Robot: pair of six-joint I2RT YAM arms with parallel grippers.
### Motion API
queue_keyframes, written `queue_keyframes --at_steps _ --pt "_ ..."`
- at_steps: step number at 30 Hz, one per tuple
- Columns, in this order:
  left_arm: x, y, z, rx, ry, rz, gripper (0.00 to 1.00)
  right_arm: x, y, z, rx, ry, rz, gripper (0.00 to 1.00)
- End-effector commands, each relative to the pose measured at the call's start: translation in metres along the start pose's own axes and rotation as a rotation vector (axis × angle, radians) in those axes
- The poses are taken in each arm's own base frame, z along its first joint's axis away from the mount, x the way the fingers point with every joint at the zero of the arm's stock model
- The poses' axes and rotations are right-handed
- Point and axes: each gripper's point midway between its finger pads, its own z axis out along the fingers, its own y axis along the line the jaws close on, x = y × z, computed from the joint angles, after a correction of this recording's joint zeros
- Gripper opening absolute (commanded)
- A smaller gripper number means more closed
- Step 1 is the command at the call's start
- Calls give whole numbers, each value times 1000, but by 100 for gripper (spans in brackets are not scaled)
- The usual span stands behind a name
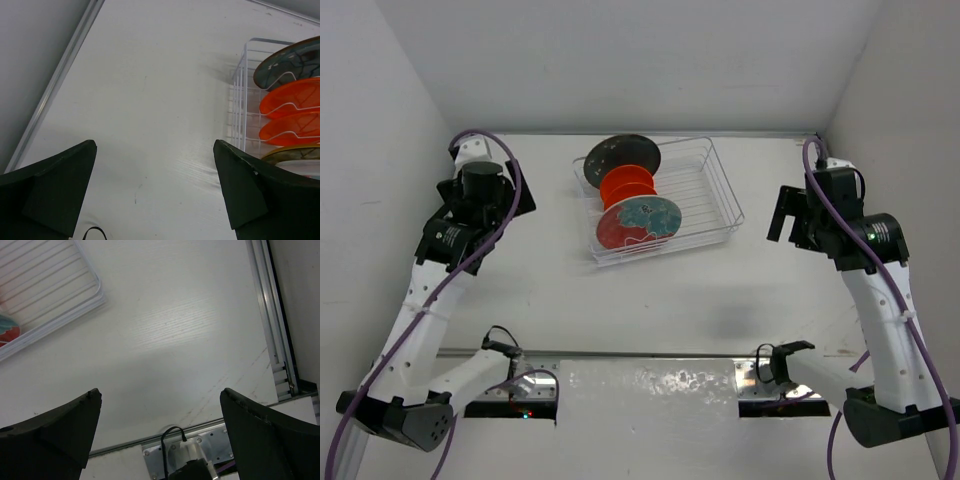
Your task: Unload the plates from the dish rack
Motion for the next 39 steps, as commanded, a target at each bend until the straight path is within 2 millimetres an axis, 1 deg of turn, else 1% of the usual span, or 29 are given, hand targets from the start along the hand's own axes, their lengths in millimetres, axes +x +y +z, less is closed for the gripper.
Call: queue_keyframes --at_steps 1,3,4,6,7,8,9,11,12,13,14,15,16,19,20,21,22,23,24,25,27,28,30,32,33,35,37,38,39 --pt "-24 -1 -8 -14 -67 -36 100 -8 -8 -7 33 -34 17 99" --pt "-24 -11 -5 26 -63 3 100 -9 -6 -6 21 -39 8 99" --pt "-23 -24 -1 79 -48 20 100 -10 -4 -5 11 -43 3 99" --pt "-23 -49 -1 187 -47 92 100 -13 0 -2 -8 -48 -27 99" --pt "-25 -73 -5 307 -45 112 100 -10 3 2 -29 -39 -67 99" --pt "-31 -89 -13 377 -61 158 100 -11 5 4 -39 -42 -82 99" --pt "-28 -105 -9 424 -39 196 100 -13 8 6 -52 -53 -94 99" --pt "-30 -142 -25 585 -64 302 100 -12 8 9 -53 -52 -130 99" --pt "-28 -158 -23 624 -68 355 100 -12 8 10 -52 -54 -137 99" --pt "-29 -173 -29 654 -98 430 100 -13 8 11 -51 -53 -151 99" --pt "-26 -179 -26 656 -99 469 100 -12 7 12 -45 -49 -155 99" --pt "-16 -190 -16 657 -79 520 100 -11 7 14 -41 -38 -163 99" --pt "-4 -206 -15 687 -64 584 100 -10 6 16 -33 -34 -165 99" --pt "15 -229 -19 773 -24 637 100 -6 6 19 -29 -20 -170 99" --pt "27 -240 -19 828 6 647 98 -4 6 19 -33 -15 -172 99" --pt "30 -243 -17 831 10 648 97 -1 6 21 -33 -5 -175 99" --pt "44 -248 -13 850 38 662 94 0 6 22 -33 -3 -175 99" --pt "46 -254 -11 866 27 662 92 2 7 22 -37 0 -174 99" --pt "58 -256 -7 880 40 689 89 5 7 24 -38 7 -172 99" --pt "63 -262 -1 888 39 698 84 6 7 24 -39 11 -171 99" --pt "67 -270 7 895 28 705 83 9 6 26 -30 21 -170 99" --pt "71 -276 16 889 15 711 81 10 5 26 -26 26 -165 99" --pt "73 -283 23 893 9 725 76 9 8 25 -39 28 -161 99" --pt "80 -289 32 889 33 740 52 8 9 24 -48 23 -154 99" --pt "78 -292 32 890 32 739 48 7 10 22 -51 16 -151 99" --pt "85 -292 35 892 50 751 45 8 8 21 -46 12 -146 99" --pt "86 -290 37 881 48 760 41 8 6 20 -40 6 -141 99" --pt "88 -288 38 878 50 767 36 10 5 20 -36 10 -143 99" --pt "87 -287 38 873 47 768 26 11 4 21 -29 11 -142 99"
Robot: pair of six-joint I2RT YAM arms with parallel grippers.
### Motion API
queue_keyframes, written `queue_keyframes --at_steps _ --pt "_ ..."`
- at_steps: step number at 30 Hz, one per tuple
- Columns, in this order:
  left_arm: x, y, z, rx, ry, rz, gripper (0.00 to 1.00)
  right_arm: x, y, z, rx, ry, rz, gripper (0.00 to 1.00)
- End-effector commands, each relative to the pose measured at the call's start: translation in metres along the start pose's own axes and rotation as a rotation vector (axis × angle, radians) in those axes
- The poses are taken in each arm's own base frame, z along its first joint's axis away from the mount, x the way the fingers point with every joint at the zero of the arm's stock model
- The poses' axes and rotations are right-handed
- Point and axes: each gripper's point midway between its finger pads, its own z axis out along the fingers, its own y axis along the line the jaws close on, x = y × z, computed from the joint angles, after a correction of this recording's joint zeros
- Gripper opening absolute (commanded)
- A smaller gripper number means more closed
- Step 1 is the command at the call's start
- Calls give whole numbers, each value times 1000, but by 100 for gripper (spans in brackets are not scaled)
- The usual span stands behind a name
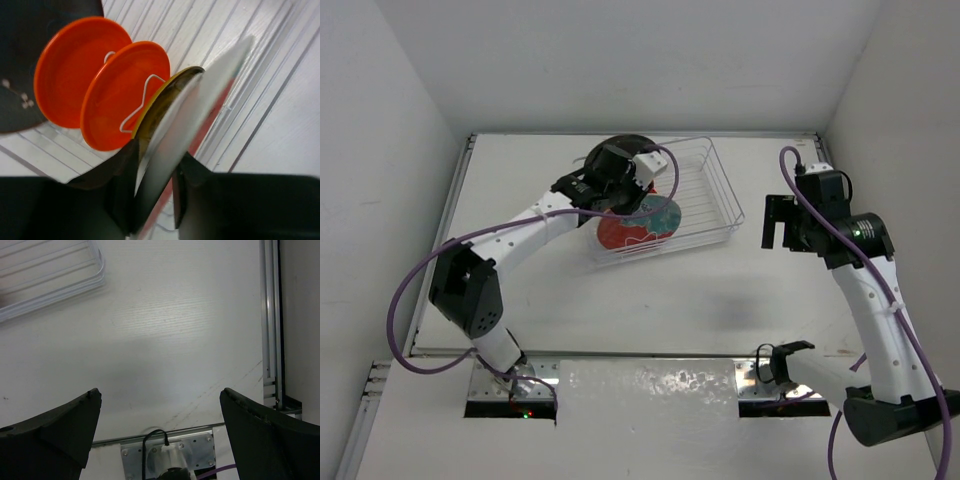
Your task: Unload the plates from the dish rack
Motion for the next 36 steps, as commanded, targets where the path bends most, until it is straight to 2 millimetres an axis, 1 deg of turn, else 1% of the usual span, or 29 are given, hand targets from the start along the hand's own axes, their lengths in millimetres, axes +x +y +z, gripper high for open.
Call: queue_keyframes --at_steps 1,2,3,7,9,14,15,16,17,18,19,20,21,22,23,24,25,26,27,28,29,30,31,32,33,34,35,36 --pt "-35 5 -16 -23 -113 32 19 -4 -3 -4 7 -39 28 99" --pt "-41 6 -19 -27 -125 31 12 -3 -3 -4 7 -39 28 99" --pt "-42 7 -23 -33 -122 33 1 -3 -3 -4 9 -39 30 99" --pt "-63 16 -45 -99 -158 59 0 -4 -1 -2 7 -35 42 99" --pt "-76 22 -61 -128 -193 70 0 -4 0 0 4 -31 50 99" --pt "-96 33 -88 -181 -254 105 0 -5 10 7 -27 -14 73 99" --pt "-101 35 -96 -190 -266 101 0 -7 12 8 -34 -16 80 99" --pt "-110 38 -107 -207 -293 95 0 -9 14 9 -41 -19 95 99" --pt "-118 40 -117 -218 -321 84 0 -9 22 10 -78 -11 99 99" --pt "-124 44 -125 -238 -341 70 0 -18 31 11 -123 -38 111 99" --pt "-138 46 -140 -249 -387 41 0 -23 41 12 -171 -49 124 99" --pt "-146 48 -151 -258 -418 16 0 -38 65 10 -299 -89 135 99" --pt "-161 52 -167 -272 -467 -18 0 -43 78 10 -371 -105 133 99" --pt "-168 49 -174 -253 -496 -82 0 -53 93 5 -458 -136 129 99" --pt "-172 46 -178 -233 -506 -120 0 -75 122 -10 -639 -217 112 99" --pt "-183 40 -188 -191 -544 -153 0 -80 136 -17 -731 -245 95 99" --pt "-187 33 -190 -145 -558 -232 0 -90 145 -26 -803 -291 91 99" --pt "-190 23 -192 -87 -567 -262 0 -106 158 -39 -903 -363 66 99" --pt "-192 17 -193 -47 -575 -304 0 -113 162 -44 -931 -388 60 99" --pt "-194 12 -194 -10 -579 -367 0 -120 164 -45 -940 -408 46 99" --pt "-198 5 -196 36 -591 -389 0 -126 165 -46 -949 -423 35 99" --pt "-196 -6 -193 108 -583 -427 0 -131 168 -42 -960 -414 26 99" --pt "-196 -9 -197 147 -593 -443 0 -135 162 -36 -948 -407 47 99" --pt "-193 -13 -192 222 -596 -490 0 -137 162 -37 -997 -391 88 99" --pt "-189 -11 -192 255 -602 -524 0 -141 159 -37 -1016 -408 118 98" --pt "-189 -9 -203 292 -635 -548 0 -149 146 -33 -1006 -435 162 98" --pt "-198 -13 -217 397 -706 -533 0 -152 141 -30 -1012 -459 178 98" --pt "-178 0 -200 422 -672 -641 0 -152 138 -29 -1021 -451 200 98"
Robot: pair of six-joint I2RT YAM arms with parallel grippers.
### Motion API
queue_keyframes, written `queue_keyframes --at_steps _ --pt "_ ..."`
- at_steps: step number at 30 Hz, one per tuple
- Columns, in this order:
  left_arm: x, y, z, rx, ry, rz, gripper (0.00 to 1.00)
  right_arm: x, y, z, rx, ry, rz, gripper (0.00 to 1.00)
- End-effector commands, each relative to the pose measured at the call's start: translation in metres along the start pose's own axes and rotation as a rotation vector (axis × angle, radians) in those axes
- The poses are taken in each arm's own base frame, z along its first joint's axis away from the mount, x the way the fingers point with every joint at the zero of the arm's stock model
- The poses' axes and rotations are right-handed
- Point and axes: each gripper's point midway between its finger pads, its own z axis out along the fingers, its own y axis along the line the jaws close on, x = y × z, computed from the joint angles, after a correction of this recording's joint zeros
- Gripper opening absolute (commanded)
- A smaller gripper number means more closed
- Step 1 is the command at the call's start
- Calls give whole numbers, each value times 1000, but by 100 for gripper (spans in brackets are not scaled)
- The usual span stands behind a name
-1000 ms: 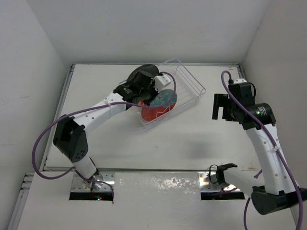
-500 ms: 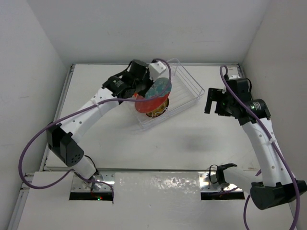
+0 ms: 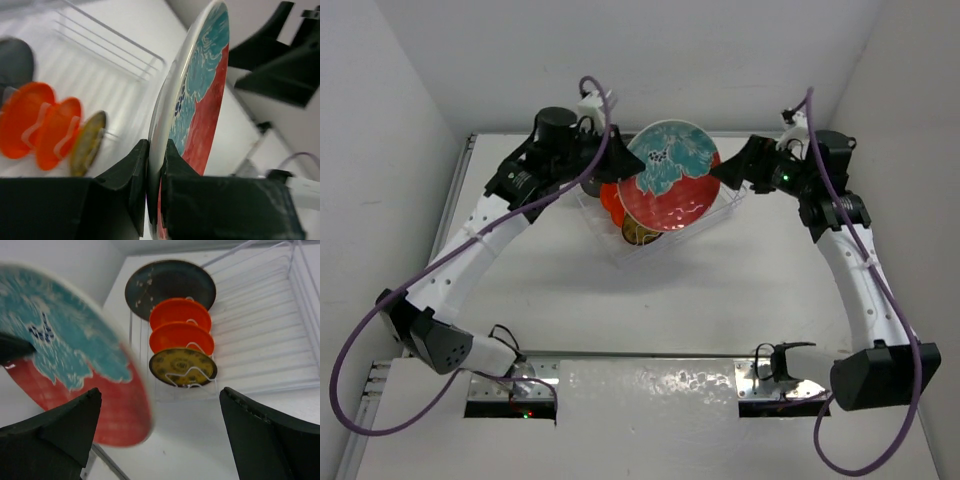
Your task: Unload the plates from the dish rack
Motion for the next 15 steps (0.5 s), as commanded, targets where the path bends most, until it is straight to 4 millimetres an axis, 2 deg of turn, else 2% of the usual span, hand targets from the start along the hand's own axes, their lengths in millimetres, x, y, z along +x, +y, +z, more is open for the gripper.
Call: queue_keyframes --at_steps 1,2,3,4,5,6,7,8,12,15 --pt "-66 -31 -46 312 -270 -191 0 -30 13 -9 -138 -104 18 97" --pt "-78 -34 -53 367 -340 -168 0 -36 19 -8 -175 -127 4 97" --pt "-63 -29 -49 396 -301 -200 0 -29 23 -5 -218 -112 87 95" --pt "-66 -33 -52 430 -324 -182 0 -42 41 -7 -340 -160 44 93" --pt "-55 -32 -48 450 -296 -193 0 -36 43 -4 -383 -149 84 91" --pt "-52 -33 -47 468 -285 -212 0 -36 48 -4 -420 -132 161 85" --pt "-55 -37 -48 499 -306 -198 0 -37 53 -3 -471 -132 146 83" --pt "-50 -36 -44 511 -290 -211 0 -36 53 -3 -480 -124 165 83" --pt "-48 -35 -38 526 -282 -217 0 -29 48 1 -463 -100 169 85" --pt "-51 -36 -34 550 -289 -225 0 -15 29 10 -365 -59 169 86"
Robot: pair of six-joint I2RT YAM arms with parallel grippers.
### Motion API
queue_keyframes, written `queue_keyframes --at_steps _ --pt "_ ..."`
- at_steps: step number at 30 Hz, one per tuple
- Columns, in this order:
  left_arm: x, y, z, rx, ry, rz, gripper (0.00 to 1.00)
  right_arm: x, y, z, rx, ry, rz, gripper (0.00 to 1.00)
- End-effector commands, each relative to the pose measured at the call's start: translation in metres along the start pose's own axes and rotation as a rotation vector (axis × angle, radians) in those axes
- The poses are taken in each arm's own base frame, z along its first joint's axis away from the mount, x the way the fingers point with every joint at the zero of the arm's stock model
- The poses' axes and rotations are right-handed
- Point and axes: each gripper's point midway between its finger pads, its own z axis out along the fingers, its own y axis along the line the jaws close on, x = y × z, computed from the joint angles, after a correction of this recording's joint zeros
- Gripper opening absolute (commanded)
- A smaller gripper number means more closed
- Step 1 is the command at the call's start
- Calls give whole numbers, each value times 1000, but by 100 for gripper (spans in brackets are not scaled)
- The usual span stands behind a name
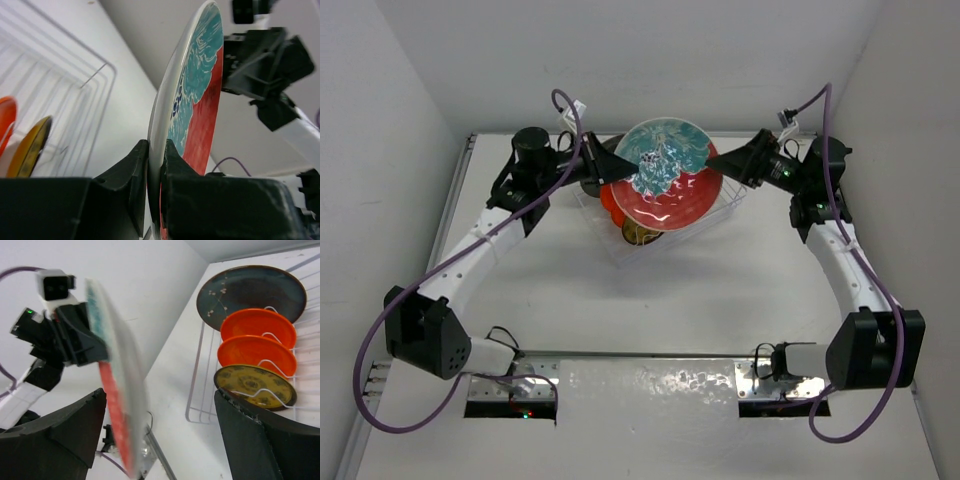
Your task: Unload the plates from the dish rack
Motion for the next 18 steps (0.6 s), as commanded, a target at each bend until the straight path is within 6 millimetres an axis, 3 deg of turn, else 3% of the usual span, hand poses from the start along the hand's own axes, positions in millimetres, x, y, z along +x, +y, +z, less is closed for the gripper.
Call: queue_keyframes --at_steps 1,3,5,8,11,13,14,15,16,17,18 --pt "-49 -83 -10 294 -145 152 0 2 4 -2 16 25 -56 82" --pt "-48 -82 -7 304 -134 131 0 5 0 0 21 32 -52 74" --pt "-47 -78 -1 318 -129 121 0 6 3 3 0 35 -49 50" --pt "-49 -66 11 297 -115 89 1 2 18 4 -57 11 -7 5" --pt "-53 -53 24 262 -105 79 15 -2 28 3 -88 1 -1 0" --pt "-52 -36 35 210 -82 55 31 -5 23 2 -60 -6 19 0" --pt "-66 -36 38 169 -114 68 42 -8 17 0 -20 -20 35 0" --pt "-72 -27 42 113 -127 106 79 -10 8 -3 37 -42 34 0" --pt "-65 -9 45 32 -86 74 97 -28 -23 -24 207 -147 93 0" --pt "-81 -8 43 -24 -133 129 100 -33 -40 -39 295 -205 134 0" --pt "-85 -4 38 -76 -142 135 100 -46 -57 -60 385 -292 157 0"
